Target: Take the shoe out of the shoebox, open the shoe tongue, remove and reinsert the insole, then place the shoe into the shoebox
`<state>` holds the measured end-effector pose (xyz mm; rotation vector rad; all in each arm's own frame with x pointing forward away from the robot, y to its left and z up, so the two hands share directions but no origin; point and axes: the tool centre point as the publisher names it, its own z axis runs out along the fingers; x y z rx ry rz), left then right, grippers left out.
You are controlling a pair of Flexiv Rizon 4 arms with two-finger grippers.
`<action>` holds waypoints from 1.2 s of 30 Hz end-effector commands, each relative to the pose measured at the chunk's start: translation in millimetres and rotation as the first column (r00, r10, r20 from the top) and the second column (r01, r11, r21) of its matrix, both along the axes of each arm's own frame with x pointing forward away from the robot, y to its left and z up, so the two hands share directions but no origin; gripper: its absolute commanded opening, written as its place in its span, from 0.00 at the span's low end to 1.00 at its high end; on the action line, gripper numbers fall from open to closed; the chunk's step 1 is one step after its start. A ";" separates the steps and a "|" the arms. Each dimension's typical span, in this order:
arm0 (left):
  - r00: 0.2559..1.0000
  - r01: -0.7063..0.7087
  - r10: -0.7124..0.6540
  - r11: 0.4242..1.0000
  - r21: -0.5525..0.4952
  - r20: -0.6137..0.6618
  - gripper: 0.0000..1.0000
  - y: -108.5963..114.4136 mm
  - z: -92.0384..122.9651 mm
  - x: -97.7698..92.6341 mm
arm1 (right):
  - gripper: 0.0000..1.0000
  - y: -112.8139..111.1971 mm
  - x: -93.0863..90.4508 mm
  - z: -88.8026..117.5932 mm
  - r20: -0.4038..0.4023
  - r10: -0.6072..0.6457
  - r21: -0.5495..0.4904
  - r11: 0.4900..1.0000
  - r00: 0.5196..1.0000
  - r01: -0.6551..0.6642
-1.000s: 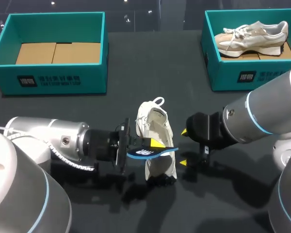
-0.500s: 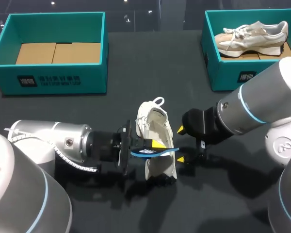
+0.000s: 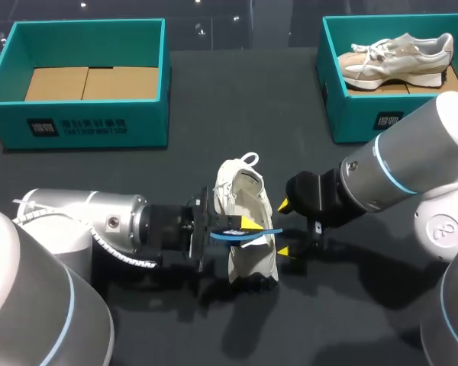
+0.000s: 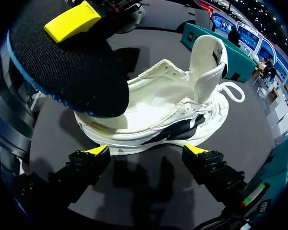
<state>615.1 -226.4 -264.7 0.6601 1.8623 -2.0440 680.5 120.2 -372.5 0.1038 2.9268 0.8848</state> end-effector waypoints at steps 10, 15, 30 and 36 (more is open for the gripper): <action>1.000 -0.011 0.011 1.000 0.000 -0.012 0.00 2.6 -4.9 5.2 | 1.00 -0.3 -1.6 -2.1 0.006 0.004 0.014 1.000 1.000 -0.004; 1.000 -0.014 0.014 1.000 0.002 -0.012 0.00 2.8 -7.0 7.5 | 1.00 -0.3 -1.6 -2.1 0.006 0.004 0.014 1.000 1.000 -0.004; 0.999 -0.031 0.031 0.999 0.016 -0.019 0.00 4.6 -17.3 10.7 | 1.00 -0.3 -1.6 -2.1 0.006 0.004 0.014 1.000 1.000 -0.004; 0.999 -0.041 0.041 0.999 0.023 -0.020 0.00 6.0 -21.0 12.7 | 1.00 -0.3 -1.6 -2.1 0.006 0.004 0.014 1.000 1.000 -0.004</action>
